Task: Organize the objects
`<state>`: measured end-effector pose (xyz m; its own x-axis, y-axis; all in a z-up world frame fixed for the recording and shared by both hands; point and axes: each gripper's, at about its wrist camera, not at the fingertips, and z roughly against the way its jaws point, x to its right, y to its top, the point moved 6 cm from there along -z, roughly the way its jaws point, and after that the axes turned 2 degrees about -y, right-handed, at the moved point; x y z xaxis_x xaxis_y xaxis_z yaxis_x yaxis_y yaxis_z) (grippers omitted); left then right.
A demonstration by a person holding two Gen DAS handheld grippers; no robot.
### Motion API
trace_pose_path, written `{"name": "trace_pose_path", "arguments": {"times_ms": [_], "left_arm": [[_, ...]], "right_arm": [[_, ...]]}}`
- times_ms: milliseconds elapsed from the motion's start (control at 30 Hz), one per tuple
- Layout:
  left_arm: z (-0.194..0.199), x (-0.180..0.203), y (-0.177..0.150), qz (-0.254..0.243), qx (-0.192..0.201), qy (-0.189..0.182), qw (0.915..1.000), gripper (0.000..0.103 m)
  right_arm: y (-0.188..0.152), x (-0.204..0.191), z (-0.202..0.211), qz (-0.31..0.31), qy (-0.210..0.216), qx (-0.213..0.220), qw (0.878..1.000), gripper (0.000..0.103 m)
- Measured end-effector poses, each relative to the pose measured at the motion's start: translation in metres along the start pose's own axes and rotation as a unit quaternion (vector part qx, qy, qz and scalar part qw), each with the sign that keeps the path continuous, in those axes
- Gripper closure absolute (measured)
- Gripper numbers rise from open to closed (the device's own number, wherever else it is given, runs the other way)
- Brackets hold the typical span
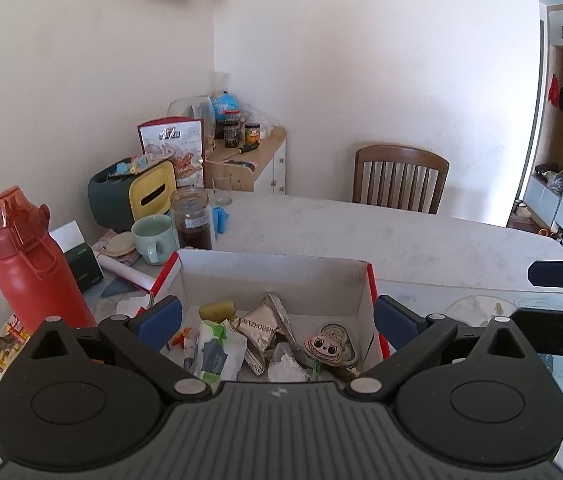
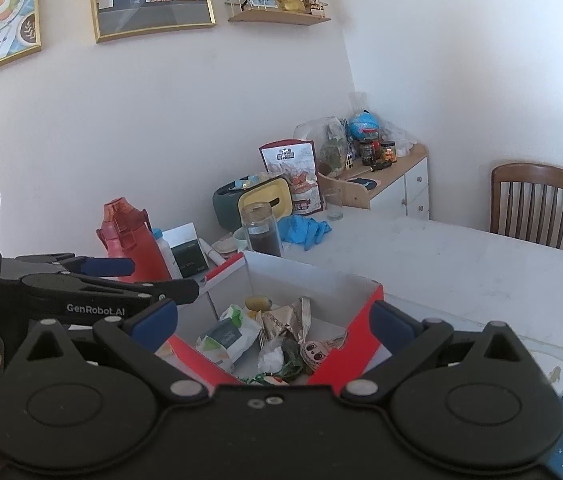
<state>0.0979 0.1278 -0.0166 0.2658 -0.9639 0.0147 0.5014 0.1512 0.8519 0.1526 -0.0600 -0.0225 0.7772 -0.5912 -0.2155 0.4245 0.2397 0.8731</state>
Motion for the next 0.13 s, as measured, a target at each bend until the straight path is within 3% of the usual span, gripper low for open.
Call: {"name": "trace_pose_path", "arguments": {"times_ms": [133], "left_arm": [[-0.002, 0.0023, 0.0002, 0.004, -0.005, -0.003, 1.0, 0.0]], "right_arm": [[-0.0023, 0.0058, 0.0029, -0.004, -0.008, 0.001, 1.0, 0.001]]}}
